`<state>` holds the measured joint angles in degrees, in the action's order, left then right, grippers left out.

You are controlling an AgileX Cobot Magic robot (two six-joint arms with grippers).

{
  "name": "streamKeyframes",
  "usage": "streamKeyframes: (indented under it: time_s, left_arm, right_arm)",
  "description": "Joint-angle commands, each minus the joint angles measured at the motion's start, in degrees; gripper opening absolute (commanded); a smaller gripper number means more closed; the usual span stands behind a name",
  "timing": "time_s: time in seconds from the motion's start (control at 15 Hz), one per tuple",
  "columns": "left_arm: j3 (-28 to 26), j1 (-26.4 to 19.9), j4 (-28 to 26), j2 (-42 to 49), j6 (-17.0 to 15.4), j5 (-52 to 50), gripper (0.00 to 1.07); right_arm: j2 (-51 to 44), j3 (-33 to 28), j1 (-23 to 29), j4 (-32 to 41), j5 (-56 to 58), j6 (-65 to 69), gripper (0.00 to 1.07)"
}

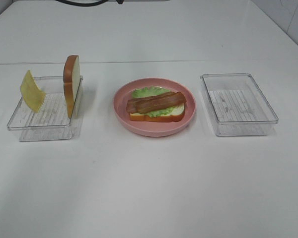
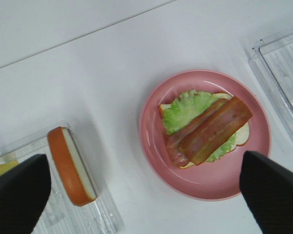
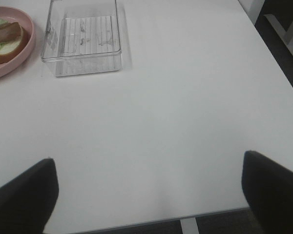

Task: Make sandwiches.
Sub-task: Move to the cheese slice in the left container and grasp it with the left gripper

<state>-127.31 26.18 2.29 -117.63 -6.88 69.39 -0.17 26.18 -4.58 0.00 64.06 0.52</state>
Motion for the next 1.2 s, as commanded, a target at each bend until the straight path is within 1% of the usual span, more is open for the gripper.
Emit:
streamKeyframes:
  time_s: [0.07, 0.13, 0.2, 0.27, 0.33, 0.4, 0.47, 0.53, 0.67, 0.73, 0.8, 0.93, 1.07, 1.2]
  left_arm:
    - [5.9, -2.1, 3.6, 4.0, -1.3, 6.0, 1.01]
    - [8.7, -3.8, 3.6, 5.5, -1.3, 6.0, 1.01]
    - [10.3, -4.9, 3.6, 6.3, -1.3, 6.0, 1.01]
    - [14.6, -8.6, 3.6, 7.9, -1.3, 6.0, 1.01]
    - [16.7, -10.9, 3.6, 8.7, -1.3, 6.0, 1.01]
    - [18.3, -13.2, 3.5, 9.2, -1.3, 6.0, 1.01]
    - [19.0, -14.4, 3.4, 9.4, -1.3, 6.0, 1.01]
    - [21.0, -18.9, 3.2, 9.4, -0.6, 6.0, 1.01]
    - [22.4, -21.9, 2.7, 9.4, 0.2, 4.9, 1.01]
    - [23.1, -23.7, 1.7, 9.4, 0.2, 3.8, 1.01]
    - [24.6, -25.8, -1.3, 9.3, 1.9, 0.9, 1.01]
    - [25.6, -26.8, -4.3, 8.3, 3.7, -1.7, 1.01]
    - [25.7, -27.2, -6.8, 4.6, 5.3, -4.2, 1.01]
    - [25.7, -27.2, -7.4, 1.9, 5.3, -5.7, 1.01]
  right_arm:
    - [-1.8, 0.3, -0.3, 0.0, -0.2, -0.5, 0.99]
    - [-1.8, 0.3, -0.3, 0.0, -0.2, -0.5, 0.99]
    - [-1.8, 0.3, -0.3, 0.0, -0.2, -0.5, 0.99]
    - [-1.8, 0.3, -0.3, 0.0, -0.2, -0.5, 0.99]
    - [-1.8, 0.3, -0.3, 0.0, -0.2, -0.5, 0.99]
    - [-1.8, 0.3, -0.3, 0.0, -0.2, -0.5, 0.99]
    - [-1.8, 0.3, -0.3, 0.0, -0.2, -0.5, 0.99]
    - [-1.8, 0.3, -0.3, 0.0, -0.2, -0.5, 0.99]
    - [-1.8, 0.3, -0.3, 0.0, -0.2, -0.5, 0.99]
    - [-1.8, 0.3, -0.3, 0.0, -0.2, -0.5, 0.99]
    - [-1.8, 0.3, -0.3, 0.0, -0.2, -0.5, 0.99]
    - [-1.8, 0.3, -0.3, 0.0, -0.2, -0.5, 0.99]
    - [-1.8, 0.3, -0.3, 0.0, -0.2, -0.5, 0.99]
    - [-1.8, 0.3, -0.3, 0.0, -0.2, -0.5, 0.99]
